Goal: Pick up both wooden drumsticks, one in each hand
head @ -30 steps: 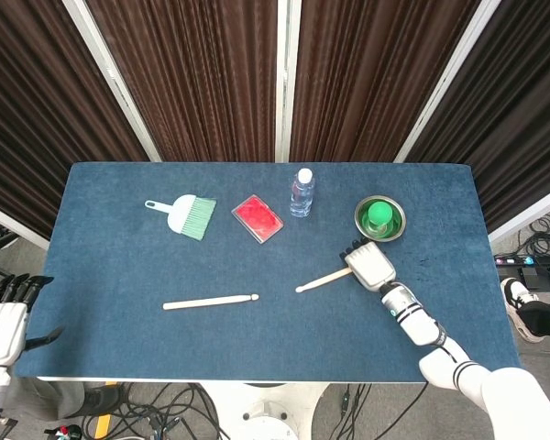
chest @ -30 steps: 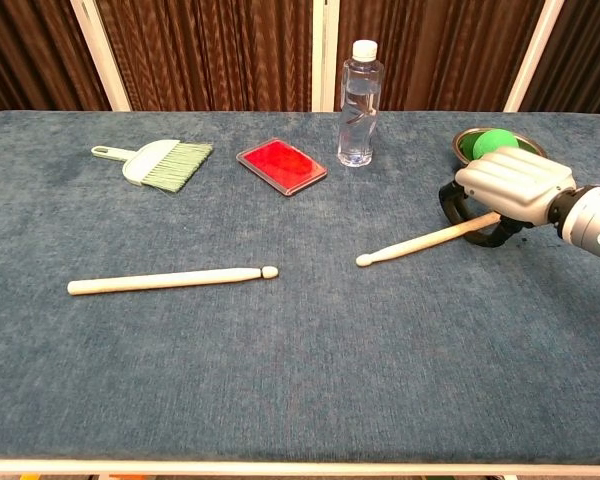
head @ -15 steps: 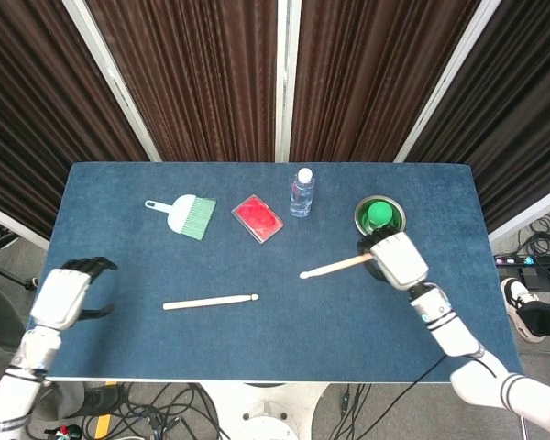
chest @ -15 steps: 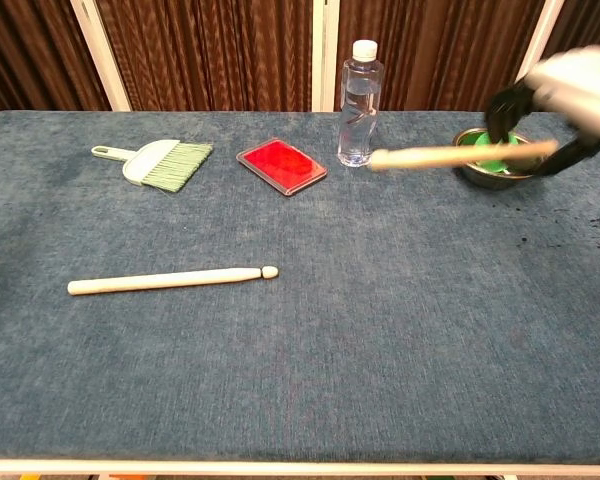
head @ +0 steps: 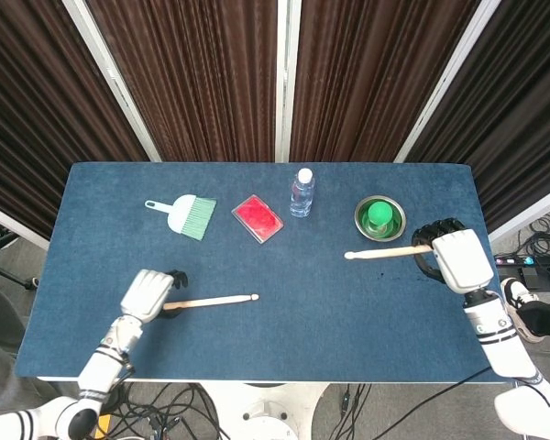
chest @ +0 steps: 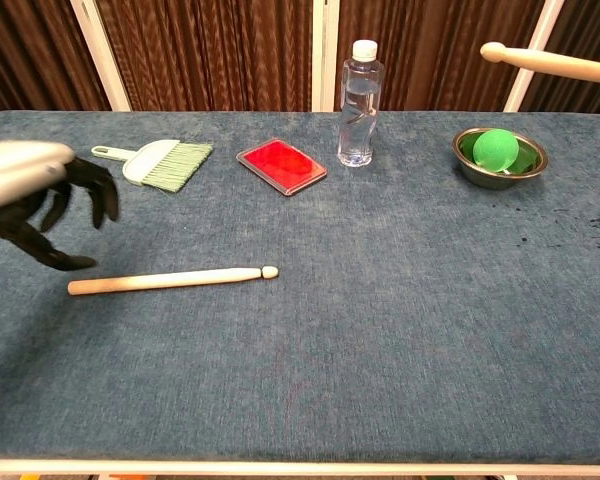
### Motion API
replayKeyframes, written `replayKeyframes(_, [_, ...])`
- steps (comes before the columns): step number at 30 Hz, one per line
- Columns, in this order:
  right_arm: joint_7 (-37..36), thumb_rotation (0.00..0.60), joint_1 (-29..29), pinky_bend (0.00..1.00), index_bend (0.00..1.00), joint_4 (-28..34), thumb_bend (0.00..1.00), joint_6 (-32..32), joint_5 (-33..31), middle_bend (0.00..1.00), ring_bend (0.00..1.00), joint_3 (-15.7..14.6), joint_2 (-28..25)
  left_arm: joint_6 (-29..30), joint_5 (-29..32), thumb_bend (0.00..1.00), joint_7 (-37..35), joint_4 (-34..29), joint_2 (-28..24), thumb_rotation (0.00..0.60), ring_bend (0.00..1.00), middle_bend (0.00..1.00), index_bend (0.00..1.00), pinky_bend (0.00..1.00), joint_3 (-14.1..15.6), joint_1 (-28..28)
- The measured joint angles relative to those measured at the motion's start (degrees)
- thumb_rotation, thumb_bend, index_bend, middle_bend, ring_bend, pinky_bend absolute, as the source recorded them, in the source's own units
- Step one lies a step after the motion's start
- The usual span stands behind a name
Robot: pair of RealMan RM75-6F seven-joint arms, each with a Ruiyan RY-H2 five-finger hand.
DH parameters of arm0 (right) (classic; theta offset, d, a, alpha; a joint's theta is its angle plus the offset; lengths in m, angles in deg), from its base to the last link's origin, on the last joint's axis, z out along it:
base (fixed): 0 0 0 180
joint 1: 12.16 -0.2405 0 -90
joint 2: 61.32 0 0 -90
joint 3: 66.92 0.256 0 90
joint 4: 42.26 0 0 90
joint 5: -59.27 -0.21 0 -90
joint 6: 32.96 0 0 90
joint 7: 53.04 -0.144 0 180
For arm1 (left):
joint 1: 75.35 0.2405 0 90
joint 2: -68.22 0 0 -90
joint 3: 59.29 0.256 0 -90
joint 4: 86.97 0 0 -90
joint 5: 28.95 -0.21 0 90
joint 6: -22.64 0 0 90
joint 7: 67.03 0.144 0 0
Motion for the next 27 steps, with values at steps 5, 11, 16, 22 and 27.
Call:
replayKeyframes(5, [-1.23, 0.600, 0.49, 0.37, 0.71, -1.34, 0.80, 0.47, 0.16, 0.61, 0.40, -0.30, 0.53, -0.89, 6.30, 0.19, 6.79, 1.64, 4.11, 0.600, 0.69, 0.49, 0.44, 0.79, -0.05, -1.87])
replayKeyframes(11, [-2.26, 0.600, 0.64, 0.37, 0.71, -2.71, 0.80, 1.13, 0.31, 0.61, 0.40, -0.32, 1.30, 0.08, 9.78, 0.19, 11.40, 3.19, 6.57, 0.600, 0.69, 0.50, 0.45, 0.79, 1.09, -2.77])
replayKeyframes(16, [-2.87, 0.600, 0.72, 0.37, 0.71, -3.67, 0.80, 1.67, 0.24, 0.61, 0.40, -0.21, 1.88, 1.18, 11.43, 0.20, 13.18, 4.86, 7.95, 0.600, 0.69, 0.52, 0.47, 0.79, 1.65, -3.31])
replayKeyframes(22, [-3.19, 0.600, 0.86, 0.37, 0.71, -4.32, 0.80, 2.14, 0.15, 0.61, 0.40, -0.11, 2.31, 1.08, 12.84, 0.21, 13.84, 5.87, 8.39, 0.600, 0.69, 0.53, 0.48, 0.79, 1.89, -4.08])
replayKeyframes(27, [-3.34, 0.600, 0.97, 0.37, 0.71, -4.65, 0.80, 2.42, -0.04, 0.61, 0.40, 0.05, 2.51, 0.78, 13.64, 0.26, 13.92, 6.15, 8.45, 0.600, 0.69, 0.54, 0.49, 0.79, 2.12, -4.55])
